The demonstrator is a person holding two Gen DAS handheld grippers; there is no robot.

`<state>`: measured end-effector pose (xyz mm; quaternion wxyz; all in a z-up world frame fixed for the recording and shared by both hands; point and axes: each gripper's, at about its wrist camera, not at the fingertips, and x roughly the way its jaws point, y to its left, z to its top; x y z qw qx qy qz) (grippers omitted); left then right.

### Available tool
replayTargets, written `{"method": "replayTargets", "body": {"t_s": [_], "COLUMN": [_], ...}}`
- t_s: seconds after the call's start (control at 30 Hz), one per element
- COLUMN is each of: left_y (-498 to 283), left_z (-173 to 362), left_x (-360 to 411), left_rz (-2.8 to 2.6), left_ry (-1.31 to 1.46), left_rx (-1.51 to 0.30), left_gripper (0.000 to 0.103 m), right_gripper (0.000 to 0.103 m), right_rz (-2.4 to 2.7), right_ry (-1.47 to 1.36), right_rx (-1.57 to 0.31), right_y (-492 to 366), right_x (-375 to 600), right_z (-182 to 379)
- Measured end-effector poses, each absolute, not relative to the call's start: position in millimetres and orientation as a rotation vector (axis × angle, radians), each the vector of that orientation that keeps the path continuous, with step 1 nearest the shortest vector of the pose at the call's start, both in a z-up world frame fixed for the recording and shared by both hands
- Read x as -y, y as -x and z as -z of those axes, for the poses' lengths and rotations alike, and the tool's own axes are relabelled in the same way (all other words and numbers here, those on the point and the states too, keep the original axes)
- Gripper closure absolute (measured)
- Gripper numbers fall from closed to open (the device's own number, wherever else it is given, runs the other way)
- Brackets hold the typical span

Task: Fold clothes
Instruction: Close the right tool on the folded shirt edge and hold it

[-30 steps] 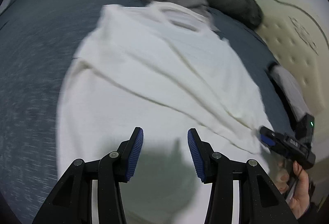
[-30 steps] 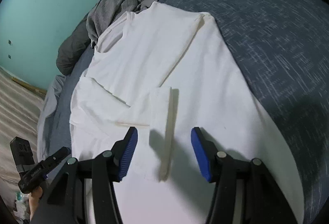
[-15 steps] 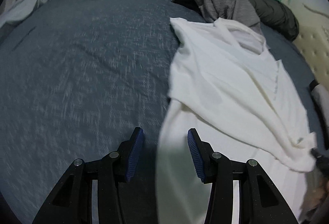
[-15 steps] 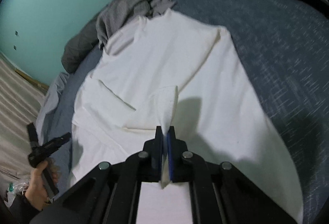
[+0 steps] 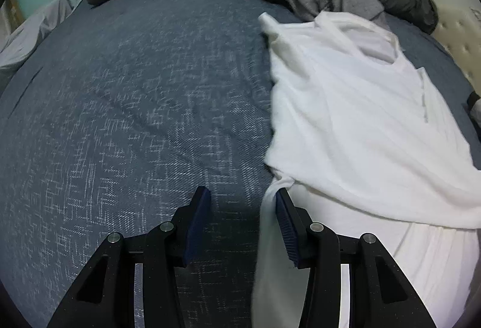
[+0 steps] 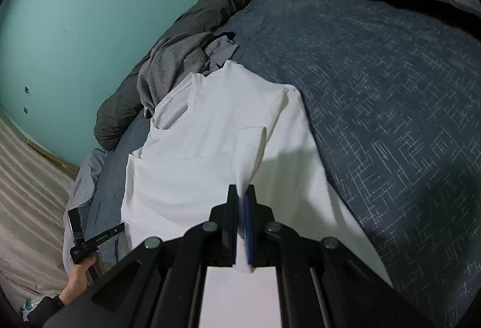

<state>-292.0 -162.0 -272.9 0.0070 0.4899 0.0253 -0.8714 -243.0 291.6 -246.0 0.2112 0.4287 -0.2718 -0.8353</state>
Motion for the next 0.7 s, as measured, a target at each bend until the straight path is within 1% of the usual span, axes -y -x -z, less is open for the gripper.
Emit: {"method": "replayTargets", "body": {"t_s": [0.13, 0.27, 0.33, 0.4, 0.7], "left_y": [290, 295, 298, 300, 306], "left_z": [260, 262, 266, 270, 273], "left_x": [163, 159, 157, 153, 142], "left_rz": [2.753, 2.734, 2.725, 2.73, 2.792], "left_ry": [-1.486, -1.506, -1.521, -1.532, -1.53], "left_rx": [-0.039, 0.096, 0.152, 0.185, 0.159], "left_gripper": [0.054, 0.055, 0.059, 0.061, 0.062], "right_gripper": [0.1, 0.1, 0.1, 0.1, 0.1], "right_rz": [2.343, 2.343, 2.351, 2.356, 2.329], "right_ry": [-1.19, -1.209, -1.209, -1.205, -1.217], "right_rx": [0.756, 0.777, 0.78, 0.782, 0.798], "right_y": [243, 243, 242, 242, 245], "right_x": [-297, -301, -302, -304, -305], "right_z": [246, 251, 251, 250, 253]}}
